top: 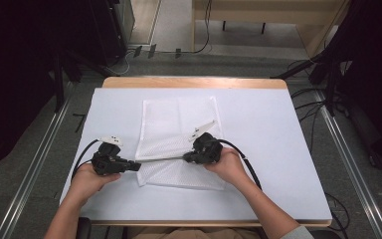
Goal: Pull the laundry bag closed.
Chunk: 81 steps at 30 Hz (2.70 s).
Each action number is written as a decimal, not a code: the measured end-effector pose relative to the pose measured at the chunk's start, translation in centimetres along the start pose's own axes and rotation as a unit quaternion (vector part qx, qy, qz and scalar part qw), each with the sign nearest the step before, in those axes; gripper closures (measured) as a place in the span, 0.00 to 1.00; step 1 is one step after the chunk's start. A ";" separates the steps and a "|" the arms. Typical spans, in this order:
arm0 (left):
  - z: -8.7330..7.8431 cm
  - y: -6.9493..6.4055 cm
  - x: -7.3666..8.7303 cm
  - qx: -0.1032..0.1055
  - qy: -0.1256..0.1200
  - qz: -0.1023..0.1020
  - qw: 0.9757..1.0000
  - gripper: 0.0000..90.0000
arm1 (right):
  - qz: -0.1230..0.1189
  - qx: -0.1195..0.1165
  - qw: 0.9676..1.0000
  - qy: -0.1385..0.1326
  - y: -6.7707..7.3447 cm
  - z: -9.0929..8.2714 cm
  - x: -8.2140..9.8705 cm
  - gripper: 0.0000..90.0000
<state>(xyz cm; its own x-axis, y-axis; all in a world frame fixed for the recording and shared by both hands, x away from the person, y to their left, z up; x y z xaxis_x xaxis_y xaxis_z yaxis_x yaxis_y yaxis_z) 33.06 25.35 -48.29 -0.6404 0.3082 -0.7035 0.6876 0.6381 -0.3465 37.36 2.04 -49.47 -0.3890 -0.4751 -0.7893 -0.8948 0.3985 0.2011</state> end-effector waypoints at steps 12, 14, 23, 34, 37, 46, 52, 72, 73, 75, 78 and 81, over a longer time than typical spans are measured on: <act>-0.1 0.0 0.1 0.002 -0.001 -0.001 1.000 0.98 | 0.005 0.006 1.000 0.004 -0.4 -0.8 0.5 0.98; 0.0 0.0 0.1 0.002 0.000 -0.002 1.000 0.98 | 0.002 0.005 1.000 0.007 -0.4 -0.9 0.6 0.98; -0.1 0.1 0.1 0.002 0.000 -0.002 1.000 0.98 | 0.010 0.007 1.000 0.003 -1.1 -1.9 0.8 0.98; -0.2 0.0 0.1 0.002 0.000 -0.004 1.000 0.98 | 0.016 0.016 1.000 0.007 -1.5 -2.5 1.4 0.98; -0.2 0.0 0.1 0.002 0.002 -0.003 1.000 0.98 | 0.018 0.018 1.000 0.010 -1.6 -2.6 1.6 0.98; -0.3 0.1 0.2 0.004 -0.002 -0.003 1.000 0.98 | 0.018 0.019 1.000 0.004 -1.6 -3.1 1.6 0.98; -0.3 0.1 0.3 0.001 0.002 0.000 1.000 0.98 | 0.016 0.022 1.000 0.010 -1.6 -3.3 1.9 0.98; -0.6 0.3 0.4 0.004 0.003 -0.007 1.000 0.98 | 0.032 0.032 0.999 0.011 -2.6 -4.6 3.1 0.98; -0.6 0.3 0.4 0.004 0.004 -0.007 1.000 0.98 | 0.032 0.033 0.999 0.014 -2.6 -4.7 3.2 0.98; -0.6 0.3 0.4 0.002 0.004 -0.007 1.000 0.98 | 0.030 0.032 0.999 0.010 -2.7 -4.7 3.2 0.98; -0.7 0.4 0.4 0.003 0.004 -0.010 1.000 0.98 | 0.033 0.036 0.999 0.015 -2.8 -4.9 3.4 0.98; -0.7 0.5 0.5 0.002 0.004 -0.010 1.000 0.98 | 0.037 0.038 0.999 0.012 -3.0 -5.3 3.5 0.98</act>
<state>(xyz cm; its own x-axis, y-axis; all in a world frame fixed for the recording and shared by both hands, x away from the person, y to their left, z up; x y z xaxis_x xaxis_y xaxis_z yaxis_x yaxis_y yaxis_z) 32.81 26.31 -48.34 -0.6572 0.3007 -0.6911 0.6756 0.6414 -0.3634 37.52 -4.96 -49.77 -0.4594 -0.4606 -0.7594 -0.8446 0.4911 0.2131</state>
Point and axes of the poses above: each handheld gripper's, and its own axes: z roughly forward along the jaws, x roughly out of its underside, y roughly to its left, the point moved 7 cm from there along z, roughly forward along the jaws, and after that the axes turned 13 degrees about -y, right-handed, at the moved point
